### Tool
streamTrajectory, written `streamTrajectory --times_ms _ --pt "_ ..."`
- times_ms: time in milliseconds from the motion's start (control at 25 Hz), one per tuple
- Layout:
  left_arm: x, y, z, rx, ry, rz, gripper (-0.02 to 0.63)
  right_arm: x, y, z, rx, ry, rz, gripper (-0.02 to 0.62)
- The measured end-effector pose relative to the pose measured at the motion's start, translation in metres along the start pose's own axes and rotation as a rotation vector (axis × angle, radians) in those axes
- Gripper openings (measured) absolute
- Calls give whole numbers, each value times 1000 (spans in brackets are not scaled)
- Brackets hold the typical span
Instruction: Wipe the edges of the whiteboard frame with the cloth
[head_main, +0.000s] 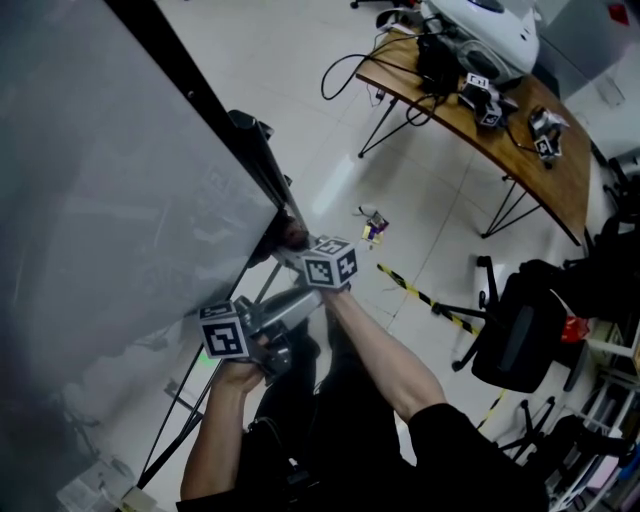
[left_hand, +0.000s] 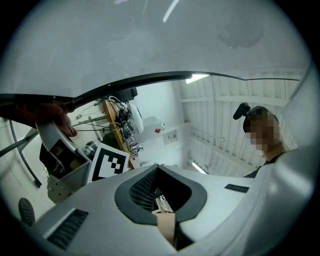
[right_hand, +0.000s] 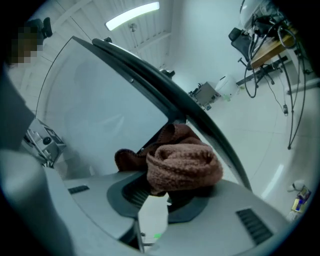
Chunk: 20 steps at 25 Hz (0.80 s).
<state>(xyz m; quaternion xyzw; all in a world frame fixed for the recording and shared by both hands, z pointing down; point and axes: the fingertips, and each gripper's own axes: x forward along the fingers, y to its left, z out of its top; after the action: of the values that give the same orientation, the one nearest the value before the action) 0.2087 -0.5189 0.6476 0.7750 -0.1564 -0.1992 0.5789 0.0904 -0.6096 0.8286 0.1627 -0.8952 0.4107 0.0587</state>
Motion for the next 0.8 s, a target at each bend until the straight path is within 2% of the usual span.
streamTrajectory --times_ms 160,320,520,680,800 --pt "-2 -1 -1 -8 3 1 -3 1 18 -19 17 53 78 86" --pt "-5 -6 -2 1 2 -8 -4 -11 28 -24 123 32 136 86" --pt "-14 -5 -5 -1 4 -3 -5 -42 48 0 298 -51 219 86" --pt "-14 -10 -6 18 9 10 -5 -71 73 27 343 -91 270 87" --pt "-13 -14 -11 2 18 9 -3 -98 84 46 394 -129 277 86"
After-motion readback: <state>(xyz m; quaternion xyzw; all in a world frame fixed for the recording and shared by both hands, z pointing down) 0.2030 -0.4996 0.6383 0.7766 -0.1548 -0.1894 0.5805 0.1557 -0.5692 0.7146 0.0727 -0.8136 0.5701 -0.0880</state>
